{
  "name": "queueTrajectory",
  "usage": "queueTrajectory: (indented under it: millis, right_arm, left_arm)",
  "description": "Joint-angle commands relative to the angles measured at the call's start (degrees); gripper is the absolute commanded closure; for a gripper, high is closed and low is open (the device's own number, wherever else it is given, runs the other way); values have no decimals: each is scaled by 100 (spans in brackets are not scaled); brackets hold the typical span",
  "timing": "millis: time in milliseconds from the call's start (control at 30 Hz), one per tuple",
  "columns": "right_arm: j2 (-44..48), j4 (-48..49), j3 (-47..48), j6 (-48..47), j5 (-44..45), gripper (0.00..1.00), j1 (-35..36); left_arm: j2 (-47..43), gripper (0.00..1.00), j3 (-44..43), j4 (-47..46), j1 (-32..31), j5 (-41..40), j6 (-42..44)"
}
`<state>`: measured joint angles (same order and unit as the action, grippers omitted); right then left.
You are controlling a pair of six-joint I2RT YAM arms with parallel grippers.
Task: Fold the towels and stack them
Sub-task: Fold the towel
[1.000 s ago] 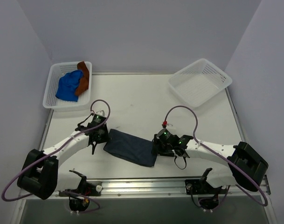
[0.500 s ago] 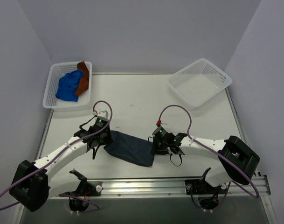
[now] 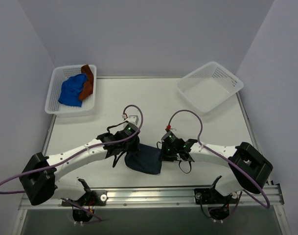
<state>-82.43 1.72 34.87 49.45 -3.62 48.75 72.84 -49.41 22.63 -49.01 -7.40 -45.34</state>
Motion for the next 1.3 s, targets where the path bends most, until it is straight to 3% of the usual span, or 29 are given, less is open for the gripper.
queueTrajectory:
  millis: [0, 233, 667, 1267]
  right_arm:
    - [218, -242, -235, 64, 89, 90, -111]
    - [535, -224, -543, 214, -34, 89, -164]
    - [632, 382, -912, 363, -262, 90, -208]
    - [702, 602, -1202, 407, -333, 90, -331]
  left_arm:
    - [213, 98, -420, -13, -336, -183, -203]
    - [582, 98, -816, 30, -934, -253, -571]
    - [1092, 98, -1044, 119, -1461, -464, -1468]
    - [1575, 98, -1449, 285, -1778, -781, -1855]
